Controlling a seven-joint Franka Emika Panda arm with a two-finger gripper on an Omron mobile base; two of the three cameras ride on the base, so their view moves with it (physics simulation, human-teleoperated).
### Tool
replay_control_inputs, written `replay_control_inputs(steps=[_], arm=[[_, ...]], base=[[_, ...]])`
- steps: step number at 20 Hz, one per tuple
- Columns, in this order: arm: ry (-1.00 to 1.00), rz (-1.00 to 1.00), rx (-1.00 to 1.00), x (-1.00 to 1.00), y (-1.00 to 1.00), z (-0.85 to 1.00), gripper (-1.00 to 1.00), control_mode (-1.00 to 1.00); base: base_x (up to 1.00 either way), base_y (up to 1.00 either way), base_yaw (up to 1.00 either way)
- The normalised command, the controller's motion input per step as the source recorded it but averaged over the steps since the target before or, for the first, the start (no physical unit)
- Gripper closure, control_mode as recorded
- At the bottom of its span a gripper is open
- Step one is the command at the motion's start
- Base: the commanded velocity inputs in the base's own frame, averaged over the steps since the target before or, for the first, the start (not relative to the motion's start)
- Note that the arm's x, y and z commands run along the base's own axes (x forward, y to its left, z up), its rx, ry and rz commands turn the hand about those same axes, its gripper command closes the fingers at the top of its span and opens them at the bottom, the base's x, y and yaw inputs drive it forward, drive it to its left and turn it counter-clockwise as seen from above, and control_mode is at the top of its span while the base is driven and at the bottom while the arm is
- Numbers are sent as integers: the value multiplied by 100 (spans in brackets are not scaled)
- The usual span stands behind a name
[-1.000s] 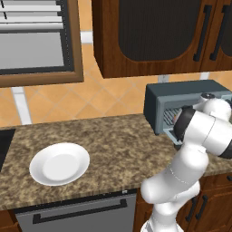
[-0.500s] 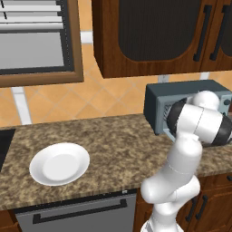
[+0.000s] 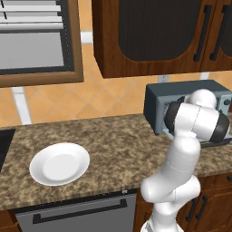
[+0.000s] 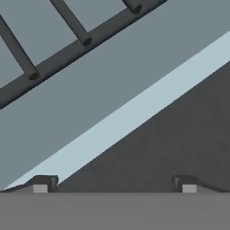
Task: Pick up the kebab skewer and baguette bread, and place them inside the toaster oven. Close the toaster oven door and start by setting the timer.
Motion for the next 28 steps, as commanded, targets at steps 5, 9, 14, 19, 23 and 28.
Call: replay_control_inputs(steps=[5,9,14,19,23,28], arm=[[-10,0,0,-63,0,0,-100,-100],[-6,21,0,-95,0,7,-100,-100],[-2,32,0,-94,10,0,-100,-100],[7,32,0,-41,64,-2,-100,-100],[14,19,-1,0,84,-24,-100,-100],[7,12,-4,0,57,-41,-100,-100]], base=[[0,0,0],[0,0,0],[0,0,0],[0,0,0],[0,0,0],[0,0,0]])
